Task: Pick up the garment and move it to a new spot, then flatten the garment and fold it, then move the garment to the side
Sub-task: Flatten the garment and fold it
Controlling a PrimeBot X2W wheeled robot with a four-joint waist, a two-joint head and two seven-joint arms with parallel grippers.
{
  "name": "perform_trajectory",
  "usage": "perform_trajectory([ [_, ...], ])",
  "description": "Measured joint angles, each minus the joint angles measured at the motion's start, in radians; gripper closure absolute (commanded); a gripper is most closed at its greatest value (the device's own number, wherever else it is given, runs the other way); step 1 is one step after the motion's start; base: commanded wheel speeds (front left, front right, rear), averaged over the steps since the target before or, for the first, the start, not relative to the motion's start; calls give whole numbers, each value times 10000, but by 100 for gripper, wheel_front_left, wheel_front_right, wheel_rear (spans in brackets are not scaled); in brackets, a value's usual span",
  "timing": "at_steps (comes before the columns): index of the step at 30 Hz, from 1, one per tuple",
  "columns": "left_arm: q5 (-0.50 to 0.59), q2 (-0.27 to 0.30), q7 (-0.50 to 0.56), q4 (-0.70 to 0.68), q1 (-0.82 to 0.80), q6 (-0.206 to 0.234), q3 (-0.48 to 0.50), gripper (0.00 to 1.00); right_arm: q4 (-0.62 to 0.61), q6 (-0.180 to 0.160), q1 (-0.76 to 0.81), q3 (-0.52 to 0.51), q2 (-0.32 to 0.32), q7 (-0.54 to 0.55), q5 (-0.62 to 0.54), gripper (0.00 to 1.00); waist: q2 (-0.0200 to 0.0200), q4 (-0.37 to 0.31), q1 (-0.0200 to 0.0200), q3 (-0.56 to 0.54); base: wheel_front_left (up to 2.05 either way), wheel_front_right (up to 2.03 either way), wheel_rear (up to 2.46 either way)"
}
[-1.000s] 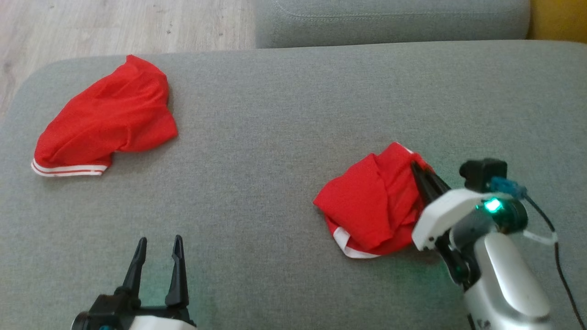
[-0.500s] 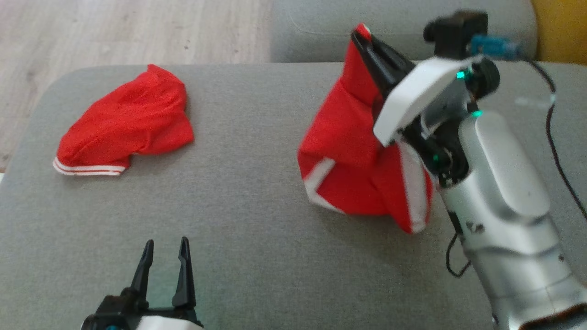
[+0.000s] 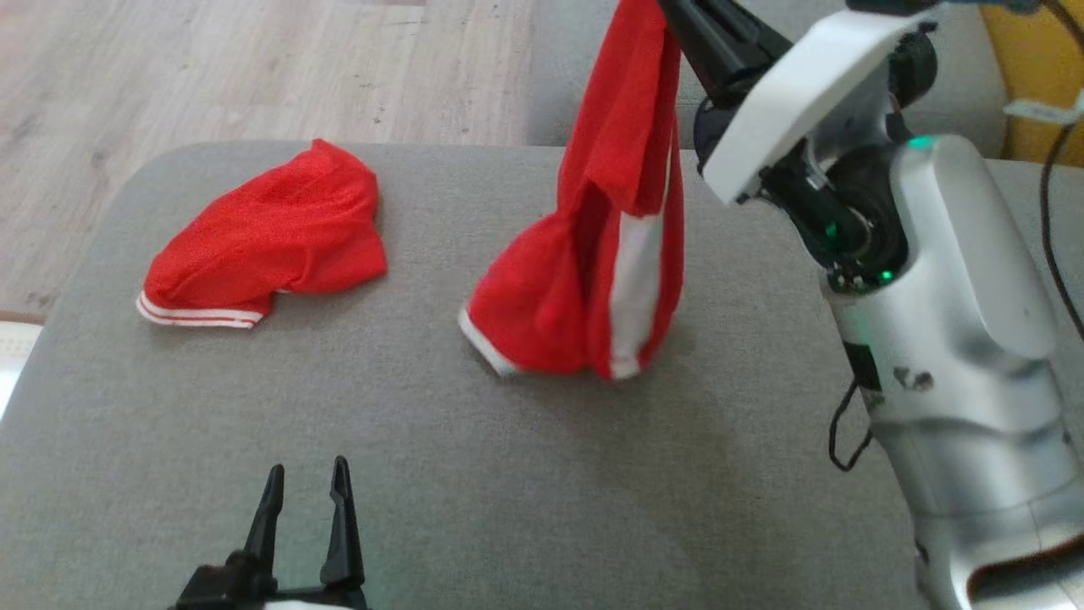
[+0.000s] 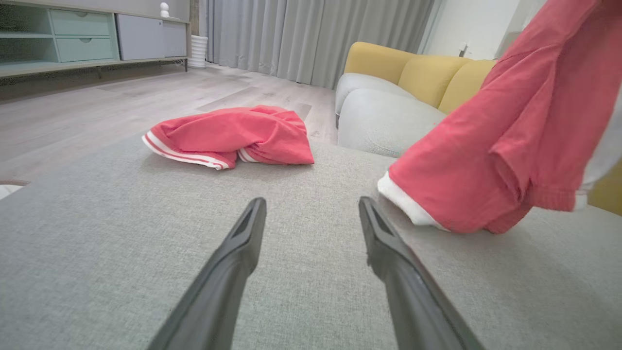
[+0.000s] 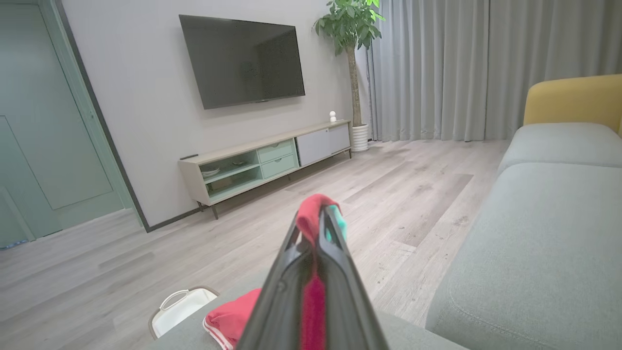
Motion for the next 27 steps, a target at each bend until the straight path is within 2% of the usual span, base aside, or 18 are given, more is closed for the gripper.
perform_trajectory([
  [8, 144, 0, 0, -169, 82, -54, 171, 0, -1455, 0, 1846, -1003, -69, 732, -73, 100, 0, -539, 0, 109, 0, 0, 0],
  [11, 205, 0, 0, -171, 58, -157, 184, 0, -1801, 0, 2406, -1618, -357, 1189, -516, 100, 0, -831, 0, 246, 0, 0, 0],
  [12, 203, 0, 0, -171, 12, -188, 188, 0, -1893, 0, 2678, -1983, -648, 1542, -811, 100, 0, -1001, 0, 347, 0, 0, 0],
  [20, 198, 0, 0, -161, -195, -199, 102, 0, -1699, 0, 3633, -2899, -1747, 1983, -2464, 100, 0, -1467, 1, 601, 0, 0, 0],
  [26, 136, 0, 0, -148, -287, -199, 65, 0, -917, 0, 3954, -3127, -1856, 1967, -3315, 100, 0, -1519, 0, 688, 0, 0, 0],
  [27, 104, 0, 0, -150, -302, -199, 44, 0, -794, 0, 3997, -3131, -1921, 1868, -3522, 84, 0, -1511, 1, 711, 0, 0, 0],
])
